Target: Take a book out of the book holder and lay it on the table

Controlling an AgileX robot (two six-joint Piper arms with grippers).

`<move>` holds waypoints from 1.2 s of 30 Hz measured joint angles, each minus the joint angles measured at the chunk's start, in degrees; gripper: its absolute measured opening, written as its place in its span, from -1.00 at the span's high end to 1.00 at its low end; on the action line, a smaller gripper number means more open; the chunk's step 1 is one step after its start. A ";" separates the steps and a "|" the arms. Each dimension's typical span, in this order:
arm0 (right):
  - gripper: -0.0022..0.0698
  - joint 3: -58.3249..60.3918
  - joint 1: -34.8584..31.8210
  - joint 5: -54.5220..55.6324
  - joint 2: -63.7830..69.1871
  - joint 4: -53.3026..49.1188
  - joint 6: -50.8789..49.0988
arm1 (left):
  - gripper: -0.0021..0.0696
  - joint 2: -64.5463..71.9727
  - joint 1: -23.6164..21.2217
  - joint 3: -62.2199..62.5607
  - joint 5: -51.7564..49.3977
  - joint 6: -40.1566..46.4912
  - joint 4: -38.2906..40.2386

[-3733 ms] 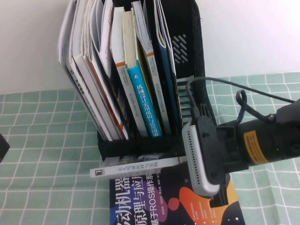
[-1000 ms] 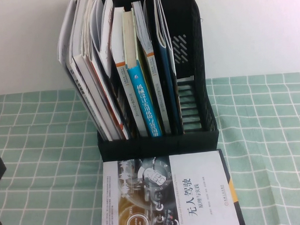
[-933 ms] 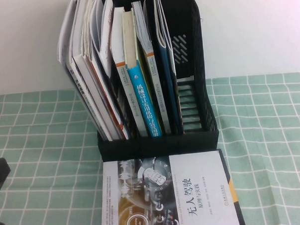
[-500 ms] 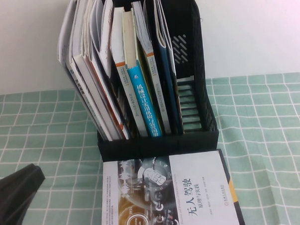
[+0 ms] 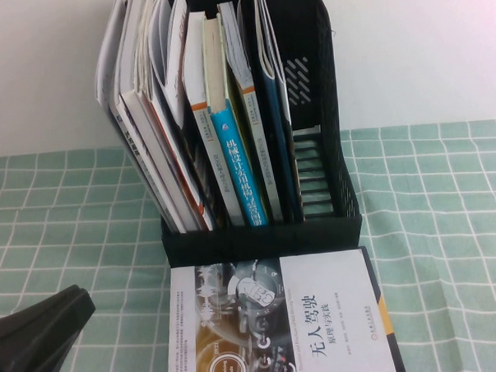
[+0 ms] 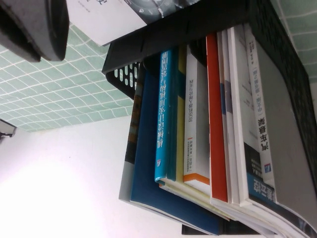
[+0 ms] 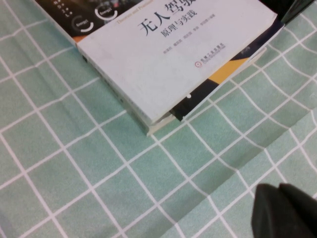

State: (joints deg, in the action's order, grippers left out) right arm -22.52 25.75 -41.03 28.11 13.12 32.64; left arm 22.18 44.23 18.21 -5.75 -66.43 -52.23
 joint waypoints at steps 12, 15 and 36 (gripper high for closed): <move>0.94 0.00 0.00 -0.12 0.00 0.48 0.00 | 0.95 0.00 0.00 0.00 -0.21 -0.10 -0.12; 0.94 0.00 0.00 -0.12 0.00 0.48 0.00 | 0.95 0.00 0.00 0.00 -0.21 -0.10 -0.12; 0.94 0.00 0.00 -0.12 0.00 0.48 0.00 | 0.95 -4.55 -13.39 0.00 0.77 38.83 28.02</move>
State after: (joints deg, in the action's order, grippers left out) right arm -22.52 25.75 -41.15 28.11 13.60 32.64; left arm 17.63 30.83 18.21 -4.99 -27.60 -24.21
